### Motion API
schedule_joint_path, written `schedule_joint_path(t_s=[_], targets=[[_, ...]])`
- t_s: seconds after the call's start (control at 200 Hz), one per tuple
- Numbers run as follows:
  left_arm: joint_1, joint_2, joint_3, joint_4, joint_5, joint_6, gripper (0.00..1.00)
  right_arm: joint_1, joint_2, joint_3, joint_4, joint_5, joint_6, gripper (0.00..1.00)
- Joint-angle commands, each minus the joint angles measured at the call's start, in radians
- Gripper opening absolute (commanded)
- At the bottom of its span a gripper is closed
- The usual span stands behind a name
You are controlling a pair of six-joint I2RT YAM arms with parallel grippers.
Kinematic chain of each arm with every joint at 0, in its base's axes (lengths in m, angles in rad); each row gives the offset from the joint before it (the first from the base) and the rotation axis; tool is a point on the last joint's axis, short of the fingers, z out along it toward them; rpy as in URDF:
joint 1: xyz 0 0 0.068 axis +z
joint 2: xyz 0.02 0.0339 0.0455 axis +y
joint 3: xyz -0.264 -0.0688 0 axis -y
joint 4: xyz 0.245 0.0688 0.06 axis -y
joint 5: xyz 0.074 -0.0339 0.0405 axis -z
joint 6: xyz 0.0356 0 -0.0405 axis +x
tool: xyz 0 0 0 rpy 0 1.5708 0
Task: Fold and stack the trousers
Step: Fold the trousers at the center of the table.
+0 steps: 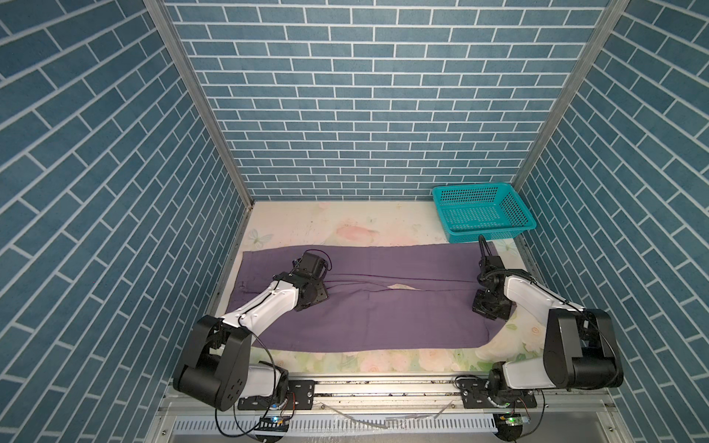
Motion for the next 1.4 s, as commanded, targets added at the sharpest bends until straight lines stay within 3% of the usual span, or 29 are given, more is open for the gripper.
schedule_joint_path(t_s=[0.0, 0.235, 0.355, 0.55, 0.85, 1.215, 1.395], targets=[[-0.005, 0.022, 0.001, 0.016, 0.021, 0.017, 0.66, -0.022, -0.045, 0.034, -0.096, 0.063, -0.002, 0.0], [-0.005, 0.023, -0.003, 0.024, 0.028, 0.022, 0.66, -0.242, -0.192, 0.033, -0.15, -0.016, -0.027, 0.0], [-0.004, 0.012, -0.016, 0.027, 0.029, 0.02, 0.66, -0.315, -0.27, 0.038, -0.157, 0.015, 0.007, 0.0], [-0.005, -0.026, -0.04, 0.029, 0.03, 0.005, 0.66, -0.462, -0.358, -0.009, -0.114, -0.061, 0.048, 0.0], [-0.004, -0.162, 0.007, -0.146, -0.043, 0.007, 0.75, -0.743, -0.519, -0.022, -0.061, -0.228, 0.107, 0.0], [0.004, -0.554, -0.061, -0.566, -0.236, -0.207, 0.95, -0.76, -0.628, -0.1, 0.013, -0.345, 0.157, 0.0], [0.016, -0.578, -0.121, -0.649, -0.267, -0.31, 0.99, -0.756, -0.671, -0.124, 0.041, -0.374, 0.174, 0.0]])
